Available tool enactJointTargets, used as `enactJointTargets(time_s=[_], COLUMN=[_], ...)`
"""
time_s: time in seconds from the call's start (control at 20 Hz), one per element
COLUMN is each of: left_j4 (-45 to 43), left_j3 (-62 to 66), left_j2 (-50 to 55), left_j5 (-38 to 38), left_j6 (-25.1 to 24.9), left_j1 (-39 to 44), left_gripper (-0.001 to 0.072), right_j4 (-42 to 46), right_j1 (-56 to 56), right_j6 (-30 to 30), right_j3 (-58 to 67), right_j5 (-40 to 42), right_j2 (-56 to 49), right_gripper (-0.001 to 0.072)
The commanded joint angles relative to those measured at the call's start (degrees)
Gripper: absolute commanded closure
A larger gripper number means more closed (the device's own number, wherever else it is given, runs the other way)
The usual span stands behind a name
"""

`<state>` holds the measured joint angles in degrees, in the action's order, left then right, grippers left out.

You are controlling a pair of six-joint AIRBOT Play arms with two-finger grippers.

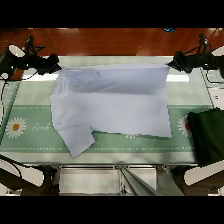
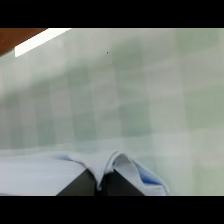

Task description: Fold the shirts.

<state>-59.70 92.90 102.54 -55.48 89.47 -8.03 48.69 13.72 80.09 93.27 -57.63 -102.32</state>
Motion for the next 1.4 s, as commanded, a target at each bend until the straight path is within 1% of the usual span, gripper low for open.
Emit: enactJointTargets(time_s=[0.0,0.05,0.1,0.15,0.35,0.75,0.8,0.85,0.9,0.95,1.05,1.15,1.25,1.35], left_j4=[0.2,0.1,0.1,0.1,0.1,0.2,0.2,0.2,0.0,-1.0,-2.4,-2.4,-2.4,-2.4], left_j3=[1.4,1.2,0.1,-1.6,-6.8,-7.0,-7.0,-7.0,-6.7,-6.0,-5.9,-7.8,-14.3,-25.3], left_j2=[0.7,0.8,0.9,1.0,2.7,3.3,3.3,3.3,3.3,3.3,2.1,-1.3,-7.6,-16.2], left_j5=[-9.5,-13.6,-15.9,-16.2,-16.9,-20.5,-21.1,-23.0,-26.3,-30.4,-35.4,-36.9,-34.0,-27.8], left_j6=[-6.6,-8.3,-9.0,-9.4,-9.4,-9.5,-9.5,-9.1,-9.8,-11.6,-11.3,-10.0,-10.0,-11.0], left_j1=[-1.8,-2.6,-2.8,-2.6,-0.7,-1.7,-1.8,-1.8,-2.0,-2.4,-4.0,-6.7,-9.9,-14.1], left_gripper=[0.0693,0.0694,0.0694,0.0693,0.0694,0.0693,0.0693,0.0618,0.0355,0.0203,0.0200,0.0200,0.0200,0.0200], right_j4=[2.3,5.3,8.2,9.5,9.8,11.0,11.1,11.3,12.2,13.5,16.1,18.8,23.5,27.7], right_j1=[0.9,0.9,0.4,0.0,-0.3,-0.4,-0.4,-0.3,-0.3,0.2,2.4,5.1,7.9,11.3], right_j6=[-1.4,-1.4,-1.3,-1.3,-0.3,0.3,0.4,0.5,0.5,1.1,3.3,4.1,4.1,4.1], right_j3=[1.1,0.7,-0.3,-1.4,-6.2,-7.3,-7.3,-7.3,-7.3,-7.3,-7.3,-7.5,-10.0,-18.3], right_j5=[-10.6,-13.2,-14.8,-15.1,-14.0,-14.7,-14.6,-14.7,-15.8,-17.0,-19.4,-22.4,-23.6,-20.9], right_j2=[-1.0,-1.0,-1.0,-1.0,-1.1,-1.1,-1.1,-1.1,-1.0,-0.5,1.4,4.9,10.1,17.6], right_gripper=[0.0689,0.0689,0.0689,0.0689,0.0689,0.0688,0.0643,0.0385,0.0301,0.0301,0.0303,0.0304,0.0304,0.0304])
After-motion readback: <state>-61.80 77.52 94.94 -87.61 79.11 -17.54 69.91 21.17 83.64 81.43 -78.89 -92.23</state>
